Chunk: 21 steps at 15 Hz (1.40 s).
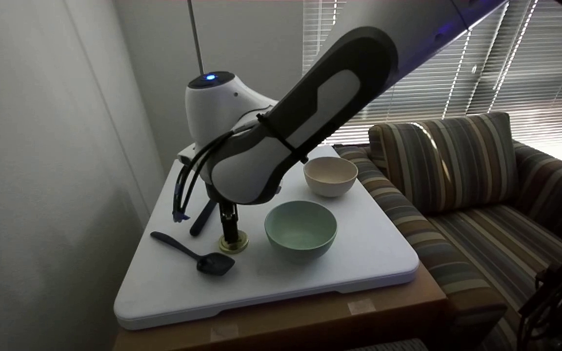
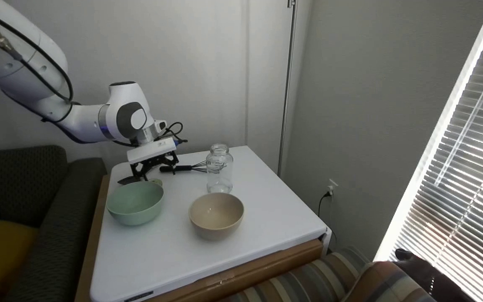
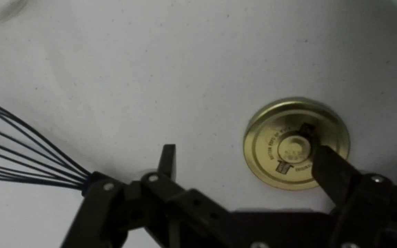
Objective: Put the lid on top of the glass jar, put the black ladle inside the green bowl, take the ladle out of the bowl
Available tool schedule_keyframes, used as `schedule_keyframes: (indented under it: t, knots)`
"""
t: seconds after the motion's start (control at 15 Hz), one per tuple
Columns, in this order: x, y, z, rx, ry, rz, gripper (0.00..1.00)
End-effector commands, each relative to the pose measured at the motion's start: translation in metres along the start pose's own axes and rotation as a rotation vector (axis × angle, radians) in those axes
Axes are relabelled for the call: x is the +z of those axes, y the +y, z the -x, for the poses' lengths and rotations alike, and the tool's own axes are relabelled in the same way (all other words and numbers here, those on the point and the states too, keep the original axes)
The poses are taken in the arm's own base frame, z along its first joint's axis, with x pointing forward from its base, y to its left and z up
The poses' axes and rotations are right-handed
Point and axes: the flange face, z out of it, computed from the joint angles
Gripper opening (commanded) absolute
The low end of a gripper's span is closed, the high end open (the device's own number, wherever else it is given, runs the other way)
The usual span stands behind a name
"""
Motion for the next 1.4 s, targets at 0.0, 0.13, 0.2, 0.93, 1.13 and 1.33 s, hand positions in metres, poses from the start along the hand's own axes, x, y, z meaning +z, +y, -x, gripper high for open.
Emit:
schedule_keyframes:
  t: [0.0,0.13,0.2,0.93,1.13,1.33]
  knots:
    - [-0.029,-0.002,0.000,-0.020,0.009,0.041,1.00]
    - [-0.036,-0.002,-0.001,0.000,0.010,0.034,1.00]
    - [-0.036,-0.004,0.002,0.008,0.005,0.024,1.00]
    - [0.005,-0.032,0.026,-0.032,-0.007,-0.107,1.00]
    - [0.013,-0.031,0.024,-0.065,0.024,-0.174,1.00]
    - [0.018,-0.026,0.026,-0.107,0.034,-0.191,1.00]
